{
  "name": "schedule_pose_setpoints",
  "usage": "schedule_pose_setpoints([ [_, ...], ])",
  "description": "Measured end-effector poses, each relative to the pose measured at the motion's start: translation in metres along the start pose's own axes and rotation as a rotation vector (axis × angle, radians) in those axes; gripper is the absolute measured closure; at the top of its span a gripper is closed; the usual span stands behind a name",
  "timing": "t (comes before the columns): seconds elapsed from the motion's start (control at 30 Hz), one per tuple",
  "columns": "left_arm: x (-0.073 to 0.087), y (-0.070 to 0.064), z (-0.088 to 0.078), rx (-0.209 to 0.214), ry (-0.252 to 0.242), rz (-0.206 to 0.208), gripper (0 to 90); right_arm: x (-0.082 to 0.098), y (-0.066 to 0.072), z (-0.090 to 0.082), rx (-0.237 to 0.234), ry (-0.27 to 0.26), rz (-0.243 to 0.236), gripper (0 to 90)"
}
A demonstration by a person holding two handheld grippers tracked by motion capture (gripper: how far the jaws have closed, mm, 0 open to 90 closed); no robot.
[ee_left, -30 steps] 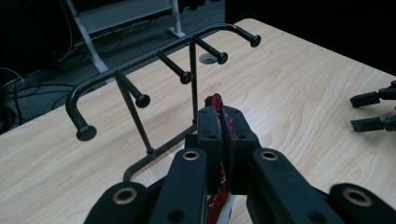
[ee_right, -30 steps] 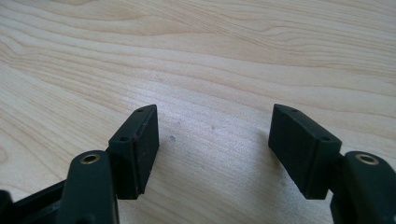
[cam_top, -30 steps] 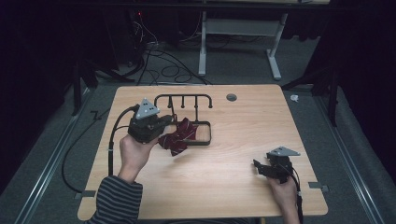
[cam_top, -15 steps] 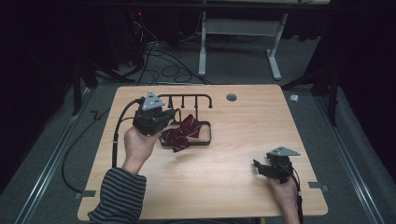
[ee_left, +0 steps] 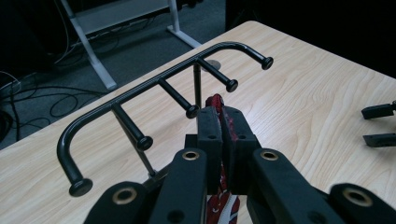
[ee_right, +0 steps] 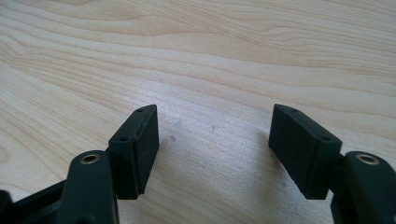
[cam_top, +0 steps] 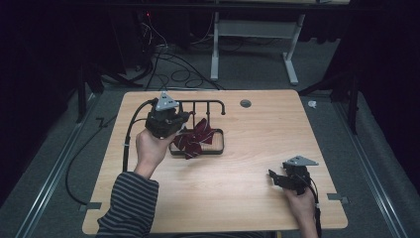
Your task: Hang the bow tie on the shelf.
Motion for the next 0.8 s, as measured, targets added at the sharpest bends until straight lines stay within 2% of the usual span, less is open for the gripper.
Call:
schedule_pose_setpoints([
  [0.8,-0.012,0.009,0.021,-0.007,0.028,-0.002,87.1,0.000,0.000,0.000,-0.005,-0.001,0.001,34.7],
])
Point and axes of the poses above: each handheld gripper's, and its own axes: z roughly forward along the jaws, x roughly out of its underside, y roughly to its left, the point moved 8 cm from there along z, roughly forward along the jaws, and after that the axes turned 7 degrees about -y, right-handed, at the moved point
